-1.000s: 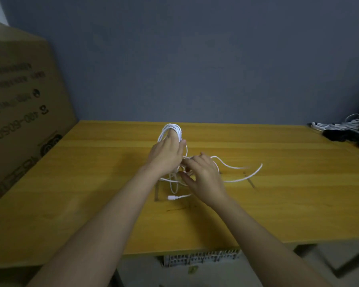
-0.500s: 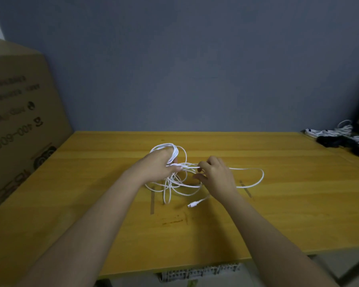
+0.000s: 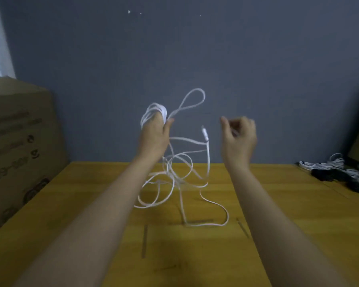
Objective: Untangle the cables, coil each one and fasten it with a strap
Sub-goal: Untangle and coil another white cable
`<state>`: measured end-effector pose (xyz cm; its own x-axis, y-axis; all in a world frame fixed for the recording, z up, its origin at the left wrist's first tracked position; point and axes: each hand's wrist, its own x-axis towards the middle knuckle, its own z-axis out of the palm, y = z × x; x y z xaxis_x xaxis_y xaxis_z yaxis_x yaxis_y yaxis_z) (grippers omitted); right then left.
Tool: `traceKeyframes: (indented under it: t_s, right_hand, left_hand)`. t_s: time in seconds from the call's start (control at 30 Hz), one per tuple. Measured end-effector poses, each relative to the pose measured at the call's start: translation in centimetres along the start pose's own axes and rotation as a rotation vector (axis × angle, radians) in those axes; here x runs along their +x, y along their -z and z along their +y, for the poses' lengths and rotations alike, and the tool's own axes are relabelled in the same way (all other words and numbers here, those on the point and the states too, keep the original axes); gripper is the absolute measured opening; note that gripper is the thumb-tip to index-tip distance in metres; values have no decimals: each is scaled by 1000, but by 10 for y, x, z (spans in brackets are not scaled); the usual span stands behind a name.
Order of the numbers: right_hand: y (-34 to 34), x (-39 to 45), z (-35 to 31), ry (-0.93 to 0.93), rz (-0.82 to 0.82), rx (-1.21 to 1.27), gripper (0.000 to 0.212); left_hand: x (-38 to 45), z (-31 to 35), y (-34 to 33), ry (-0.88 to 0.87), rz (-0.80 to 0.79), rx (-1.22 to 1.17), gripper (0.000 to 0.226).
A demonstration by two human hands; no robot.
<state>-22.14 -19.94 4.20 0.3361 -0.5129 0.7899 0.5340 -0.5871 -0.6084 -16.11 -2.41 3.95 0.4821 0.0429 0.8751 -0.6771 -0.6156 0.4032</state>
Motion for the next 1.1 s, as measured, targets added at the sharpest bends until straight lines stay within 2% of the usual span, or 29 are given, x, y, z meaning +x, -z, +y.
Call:
traceKeyframes:
  t_s: [0.1, 0.17, 0.27, 0.33, 0.47, 0.53, 0.67, 0.73, 0.8, 0.87, 1.0, 1.03, 1.1]
  right_hand:
    - [1, -32, 26, -183, -381, -7, 13]
    - [5, -56, 30, -234, -569, 52, 14]
    - [10, -87, 24, -317, -858, 138, 18]
    - [9, -102, 28, -232, -944, 35, 20]
    - [9, -119, 39, -171, -974, -70, 17]
    - [13, -122, 54, -78, -959, -245, 18]
    - [31, -110, 92, -132, -723, -541, 14]
    - [36, -108, 101, -103, -671, -645, 16]
    - [32, -111, 94, -52, -638, -547, 24]
    - [22, -117, 72, 6, -599, -356, 22]
    - [4, -128, 30, -25, -787, -124, 19]
    - [2, -130, 26, -43, -782, -118, 15]
    - [5, -128, 30, -87, -672, -107, 14]
  left_hand:
    - [-25, -17, -9, -60, -250, 11, 20]
    - [-41, -21, -12, -15, -395, 6, 27]
    - [-53, -17, -13, 116, -481, -29, 41]
    - [-55, -12, -12, 194, -529, -92, 37]
    - [-56, -4, -5, 274, -583, -176, 18]
    - [-56, -4, 3, 348, -610, -252, 15]
    - [-61, -12, 17, 505, -690, -443, 21]
    - [-67, -15, 18, 559, -680, -460, 20]
    - [-74, -17, 16, 559, -663, -425, 17]
    - [-80, -17, 11, 550, -635, -417, 17]
    - [-88, -9, 1, 499, -617, -445, 21]
    - [-89, -6, 0, 492, -613, -458, 20]
    - [-89, -4, 2, 480, -613, -469, 10]
